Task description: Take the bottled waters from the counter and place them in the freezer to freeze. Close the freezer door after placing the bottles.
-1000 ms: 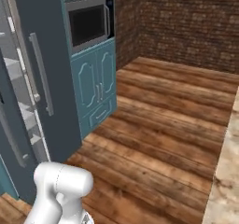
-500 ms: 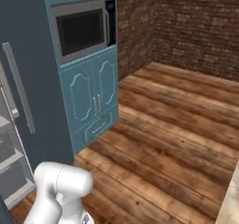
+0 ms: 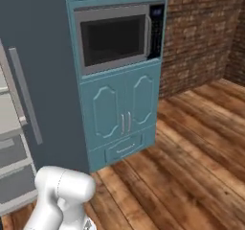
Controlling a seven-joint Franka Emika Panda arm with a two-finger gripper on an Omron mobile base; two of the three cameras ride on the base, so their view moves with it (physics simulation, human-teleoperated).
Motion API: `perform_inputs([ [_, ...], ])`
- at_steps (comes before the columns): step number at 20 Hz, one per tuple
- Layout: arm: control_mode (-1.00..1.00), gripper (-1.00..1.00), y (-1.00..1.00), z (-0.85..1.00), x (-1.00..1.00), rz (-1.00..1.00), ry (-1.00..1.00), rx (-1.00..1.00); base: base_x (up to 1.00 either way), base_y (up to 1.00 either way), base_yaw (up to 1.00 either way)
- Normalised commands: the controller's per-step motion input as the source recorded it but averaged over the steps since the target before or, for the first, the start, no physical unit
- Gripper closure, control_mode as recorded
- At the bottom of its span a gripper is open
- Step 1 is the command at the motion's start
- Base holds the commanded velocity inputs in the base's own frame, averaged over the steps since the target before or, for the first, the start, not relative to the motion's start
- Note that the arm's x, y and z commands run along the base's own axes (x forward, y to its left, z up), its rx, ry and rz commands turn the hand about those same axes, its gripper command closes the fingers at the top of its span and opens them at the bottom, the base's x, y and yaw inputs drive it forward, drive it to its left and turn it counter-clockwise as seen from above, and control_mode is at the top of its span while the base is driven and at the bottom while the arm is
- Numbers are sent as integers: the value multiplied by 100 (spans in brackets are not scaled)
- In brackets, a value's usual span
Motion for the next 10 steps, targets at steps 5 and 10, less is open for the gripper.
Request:
perform_inputs([
  [5,100,100,0,0,0,0,0,0,52,-29,83],
  [10,100,100,0,0,0,0,0,0,47,-17,92],
])
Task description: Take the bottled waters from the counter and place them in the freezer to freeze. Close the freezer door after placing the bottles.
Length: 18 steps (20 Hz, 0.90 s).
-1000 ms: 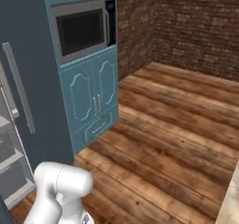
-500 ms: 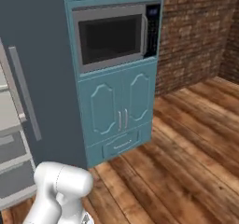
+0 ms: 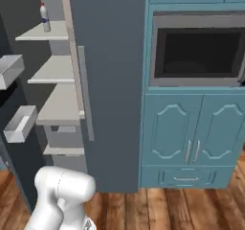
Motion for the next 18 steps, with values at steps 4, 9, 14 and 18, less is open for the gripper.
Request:
perform_inputs([
  [4,100,100,0,0,0,0,0,0,47,-23,91],
  [9,100,100,0,0,0,0,0,0,47,-73,70],
  [14,100,100,0,0,0,0,0,0,46,-75,63],
  [18,100,100,0,0,0,0,0,0,37,-38,63],
])
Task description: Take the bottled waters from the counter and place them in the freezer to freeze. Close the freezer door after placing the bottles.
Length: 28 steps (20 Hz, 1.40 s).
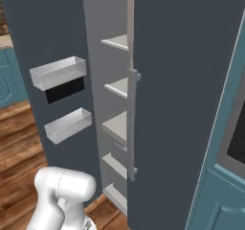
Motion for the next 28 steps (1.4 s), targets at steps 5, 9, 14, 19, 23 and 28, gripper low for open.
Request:
perform_inputs([
  [5,100,100,0,0,0,0,0,0,40,-24,34],
  [9,100,100,0,0,0,0,0,0,34,-26,14],
  [14,100,100,0,0,0,0,0,0,35,-3,5],
  [19,100,100,0,0,0,0,0,0,30,3,0],
  [23,100,100,0,0,0,0,0,0,36,0,-1],
  [28,100,100,0,0,0,0,0,0,42,6,-9],
])
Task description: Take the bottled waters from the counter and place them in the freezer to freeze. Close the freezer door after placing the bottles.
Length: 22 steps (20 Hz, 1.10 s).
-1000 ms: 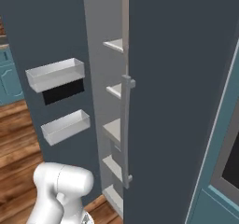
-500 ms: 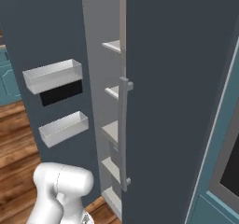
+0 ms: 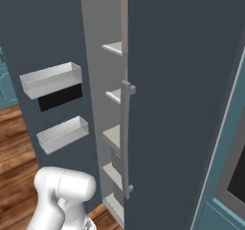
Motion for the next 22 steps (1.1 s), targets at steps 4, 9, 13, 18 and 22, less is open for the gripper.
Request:
perform_inputs([
  [4,100,100,0,0,0,0,0,0,50,17,-16],
  [9,100,100,0,0,0,0,0,0,47,17,-15],
  [13,100,100,0,0,0,0,0,0,51,0,-5],
  [18,100,100,0,0,0,0,0,0,55,0,-7],
  [22,100,100,0,0,0,0,0,0,56,0,-7],
])
